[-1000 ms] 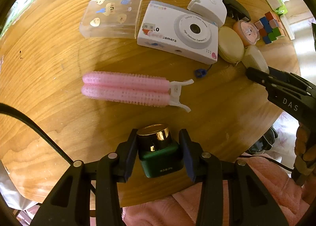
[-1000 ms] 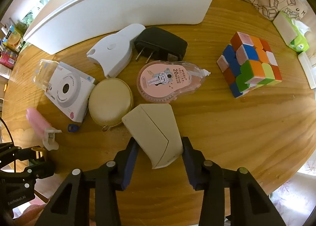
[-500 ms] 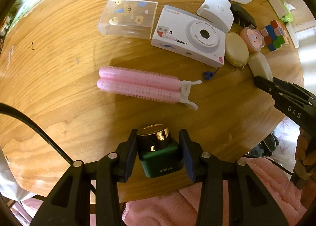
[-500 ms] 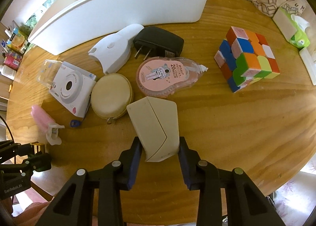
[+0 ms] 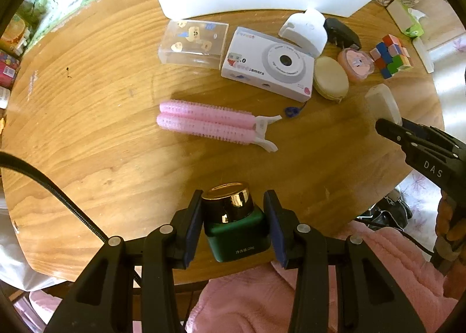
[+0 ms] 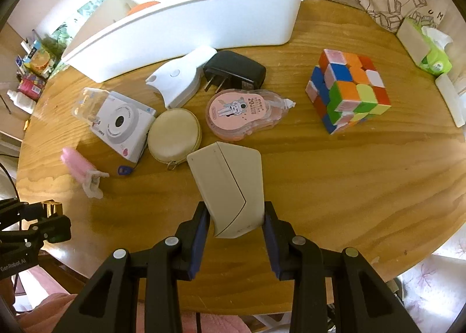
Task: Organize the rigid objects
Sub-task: 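Lift the green jar and beige pouch and carry both over the white bin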
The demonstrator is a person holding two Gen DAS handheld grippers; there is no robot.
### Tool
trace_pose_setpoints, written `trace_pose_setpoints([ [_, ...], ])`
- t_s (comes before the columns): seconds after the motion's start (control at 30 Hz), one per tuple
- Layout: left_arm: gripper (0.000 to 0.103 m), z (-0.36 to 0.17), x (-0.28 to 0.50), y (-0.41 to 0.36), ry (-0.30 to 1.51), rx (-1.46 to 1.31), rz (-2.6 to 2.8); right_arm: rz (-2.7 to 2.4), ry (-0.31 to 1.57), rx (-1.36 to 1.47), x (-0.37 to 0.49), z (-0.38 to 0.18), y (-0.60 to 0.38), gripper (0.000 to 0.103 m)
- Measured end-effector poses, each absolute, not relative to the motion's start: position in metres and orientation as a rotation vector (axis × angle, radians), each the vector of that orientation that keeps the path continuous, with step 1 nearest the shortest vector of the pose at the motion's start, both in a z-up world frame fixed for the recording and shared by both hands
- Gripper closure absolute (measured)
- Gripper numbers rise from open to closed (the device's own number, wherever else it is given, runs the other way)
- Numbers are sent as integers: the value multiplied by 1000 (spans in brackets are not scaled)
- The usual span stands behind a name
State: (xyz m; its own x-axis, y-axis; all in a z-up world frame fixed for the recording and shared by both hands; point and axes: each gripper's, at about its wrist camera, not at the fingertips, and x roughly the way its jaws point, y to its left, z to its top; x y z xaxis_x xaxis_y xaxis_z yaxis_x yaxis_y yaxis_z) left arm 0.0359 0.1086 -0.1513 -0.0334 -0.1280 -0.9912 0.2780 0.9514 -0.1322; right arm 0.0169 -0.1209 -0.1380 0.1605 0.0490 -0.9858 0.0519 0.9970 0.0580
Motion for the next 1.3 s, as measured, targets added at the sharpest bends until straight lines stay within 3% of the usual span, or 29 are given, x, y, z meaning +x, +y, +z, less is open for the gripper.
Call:
trace_pose_setpoints([
  [0.53,59,-100,32,110,1443,150,-321,49,1327,42,10,-86,-122,67],
  [1.3,59,-29,92,69,1254,158,-337,134,1147,10,106,-19,-119,67],
])
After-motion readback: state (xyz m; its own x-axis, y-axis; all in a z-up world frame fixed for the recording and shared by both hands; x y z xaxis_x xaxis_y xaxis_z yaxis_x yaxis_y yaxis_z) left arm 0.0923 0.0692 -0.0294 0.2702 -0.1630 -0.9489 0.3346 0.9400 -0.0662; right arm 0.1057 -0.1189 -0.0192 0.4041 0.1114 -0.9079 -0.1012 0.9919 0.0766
